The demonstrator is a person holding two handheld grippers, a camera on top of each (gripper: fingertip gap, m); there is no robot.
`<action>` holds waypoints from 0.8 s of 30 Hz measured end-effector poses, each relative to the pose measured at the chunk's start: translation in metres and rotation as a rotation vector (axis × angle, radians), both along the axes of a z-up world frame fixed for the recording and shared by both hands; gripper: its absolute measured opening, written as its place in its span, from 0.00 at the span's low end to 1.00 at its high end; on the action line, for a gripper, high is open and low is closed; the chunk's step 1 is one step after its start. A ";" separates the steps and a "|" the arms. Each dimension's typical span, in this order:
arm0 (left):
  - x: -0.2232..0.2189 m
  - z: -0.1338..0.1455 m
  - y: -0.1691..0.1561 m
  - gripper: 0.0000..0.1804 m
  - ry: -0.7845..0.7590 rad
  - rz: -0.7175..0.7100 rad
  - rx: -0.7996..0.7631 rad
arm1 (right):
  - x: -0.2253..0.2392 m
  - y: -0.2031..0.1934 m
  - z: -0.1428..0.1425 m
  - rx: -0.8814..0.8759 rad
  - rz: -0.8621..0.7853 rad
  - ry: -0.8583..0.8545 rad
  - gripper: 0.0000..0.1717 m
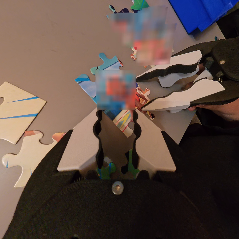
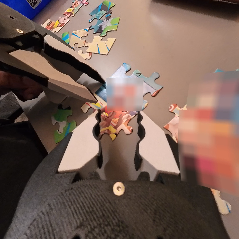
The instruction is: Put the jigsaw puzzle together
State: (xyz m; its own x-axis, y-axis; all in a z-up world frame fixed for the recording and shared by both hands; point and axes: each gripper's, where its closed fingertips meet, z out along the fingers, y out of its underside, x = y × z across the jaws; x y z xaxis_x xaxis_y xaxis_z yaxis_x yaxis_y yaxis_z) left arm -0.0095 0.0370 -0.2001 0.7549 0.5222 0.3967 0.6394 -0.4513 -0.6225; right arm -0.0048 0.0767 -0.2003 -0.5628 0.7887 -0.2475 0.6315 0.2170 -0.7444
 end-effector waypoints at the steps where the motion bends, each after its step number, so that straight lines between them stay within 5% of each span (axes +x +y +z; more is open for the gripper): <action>1: 0.000 0.000 -0.001 0.26 -0.001 0.001 0.003 | 0.000 -0.001 0.000 0.003 0.000 0.001 0.33; 15: 0.003 0.000 -0.013 0.34 0.135 -0.048 -0.084 | 0.012 0.047 0.003 0.079 -0.125 0.005 0.31; 24: 0.000 -0.007 -0.012 0.38 0.210 -0.061 -0.164 | 0.030 0.035 -0.004 0.233 0.019 0.083 0.31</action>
